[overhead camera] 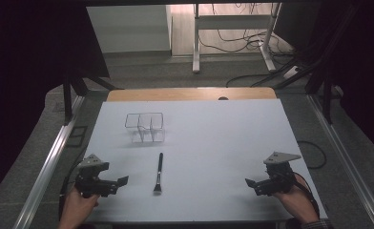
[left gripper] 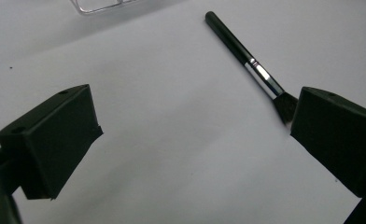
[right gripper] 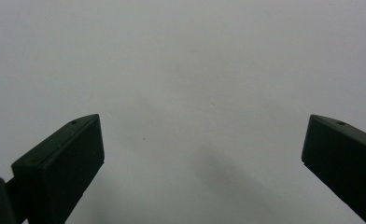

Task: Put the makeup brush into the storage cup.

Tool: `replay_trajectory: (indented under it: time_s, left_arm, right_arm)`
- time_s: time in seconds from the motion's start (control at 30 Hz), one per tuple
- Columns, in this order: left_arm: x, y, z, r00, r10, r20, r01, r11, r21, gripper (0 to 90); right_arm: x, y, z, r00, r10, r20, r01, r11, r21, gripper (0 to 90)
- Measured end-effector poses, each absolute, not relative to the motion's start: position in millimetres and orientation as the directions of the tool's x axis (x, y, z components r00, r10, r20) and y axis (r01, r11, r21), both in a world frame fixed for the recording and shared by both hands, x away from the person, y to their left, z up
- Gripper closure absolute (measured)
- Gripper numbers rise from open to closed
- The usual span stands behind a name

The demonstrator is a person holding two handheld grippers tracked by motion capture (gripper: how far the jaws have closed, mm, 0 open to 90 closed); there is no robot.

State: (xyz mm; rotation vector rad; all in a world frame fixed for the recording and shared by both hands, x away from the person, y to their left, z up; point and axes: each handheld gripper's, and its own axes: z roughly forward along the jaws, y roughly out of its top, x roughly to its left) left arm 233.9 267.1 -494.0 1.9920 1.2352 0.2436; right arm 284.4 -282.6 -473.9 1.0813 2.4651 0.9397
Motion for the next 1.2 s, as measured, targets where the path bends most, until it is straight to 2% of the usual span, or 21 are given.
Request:
replay_trajectory:
  time_s: [0.27,0.73,1.2]
  left_arm:
    - [238.1,260.3,-494.2,0.518,0.836,-0.181,0.708,-0.299,0.64,1.5]
    - [249.3,255.0,-490.0,0.527,0.815,-0.243,0.74,-0.299,0.602,0.5]
    - [262.7,248.6,-482.7,0.556,0.805,-0.206,0.739,-0.366,0.566,0.4]
  right_arm:
    - [284.2,-281.5,-474.1,-0.677,0.736,-0.001,0.552,0.509,0.661,0.0]
    - [285.6,-280.7,-474.8,-0.673,0.74,-0.005,0.557,0.511,0.655,0.0]
    - [286.6,-280.8,-476.3,-0.667,0.745,-0.003,0.568,0.511,0.646,0.0]
